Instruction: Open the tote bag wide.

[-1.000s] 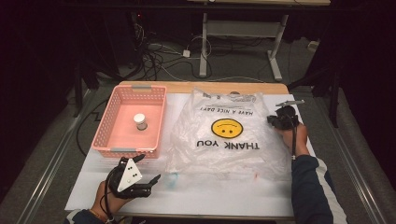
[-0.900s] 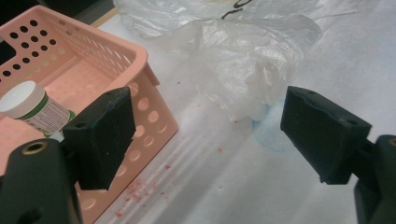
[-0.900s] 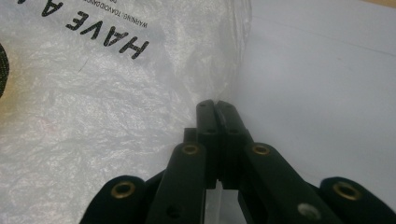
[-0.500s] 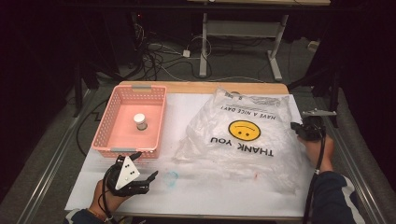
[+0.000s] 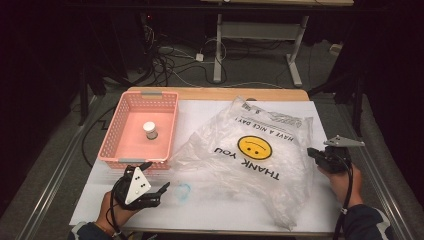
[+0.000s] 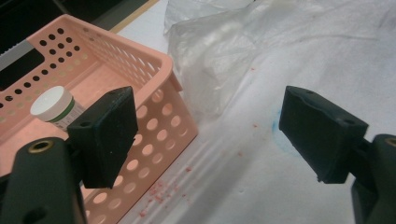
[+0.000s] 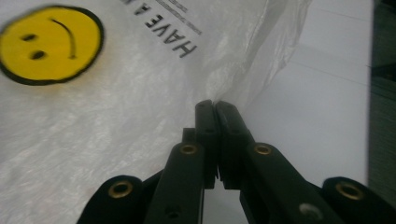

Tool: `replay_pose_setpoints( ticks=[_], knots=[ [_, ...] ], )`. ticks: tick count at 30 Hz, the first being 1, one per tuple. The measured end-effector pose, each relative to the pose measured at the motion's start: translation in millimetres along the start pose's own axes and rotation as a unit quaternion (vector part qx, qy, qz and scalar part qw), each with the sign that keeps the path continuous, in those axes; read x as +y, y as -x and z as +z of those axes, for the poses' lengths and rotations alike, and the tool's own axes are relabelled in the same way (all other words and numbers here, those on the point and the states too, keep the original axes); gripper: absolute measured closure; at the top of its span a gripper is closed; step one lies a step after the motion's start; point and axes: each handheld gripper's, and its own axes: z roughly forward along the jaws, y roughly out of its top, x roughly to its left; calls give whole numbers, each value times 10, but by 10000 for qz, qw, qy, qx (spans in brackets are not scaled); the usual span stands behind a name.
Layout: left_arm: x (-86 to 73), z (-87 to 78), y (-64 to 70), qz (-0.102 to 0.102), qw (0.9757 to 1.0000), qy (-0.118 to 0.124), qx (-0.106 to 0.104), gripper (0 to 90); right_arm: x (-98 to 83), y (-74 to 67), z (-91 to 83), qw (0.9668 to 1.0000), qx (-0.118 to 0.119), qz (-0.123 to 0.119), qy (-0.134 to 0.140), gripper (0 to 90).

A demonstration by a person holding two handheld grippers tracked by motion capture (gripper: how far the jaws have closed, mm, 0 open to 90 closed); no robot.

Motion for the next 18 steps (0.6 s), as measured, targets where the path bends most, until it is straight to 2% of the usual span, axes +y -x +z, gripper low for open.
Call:
replay_pose_setpoints(
  ticks=[1,4,6,7,9,13,15,18],
  knots=[
    [-3,-4,-5,-25,10000,-8,20,189,7,-28,-21,9999,73,-23,66,879],
    [-6,-16,-23,-104,9999,-6,50,189,44,-109,-77,9995,100,-250,135,771],
    [-3,-14,-26,-99,9999,15,63,189,62,-142,-128,9983,101,-415,386,594],
    [-2,-8,-27,-98,9999,3,64,189,65,-156,-159,9975,97,-411,570,550],
    [-3,5,-27,-92,9999,-31,61,189,88,-184,-219,9965,104,-433,714,502],
    [-7,18,-27,-78,9999,-59,35,189,150,-267,-317,9935,-18,-671,916,447],
    [-10,22,-30,-74,9999,-71,30,189,178,-329,-359,9929,-47,-666,989,412],
    [-12,24,-23,-34,10000,-68,11,189,230,-433,-420,9904,-34,-805,1125,379]
  ],
)
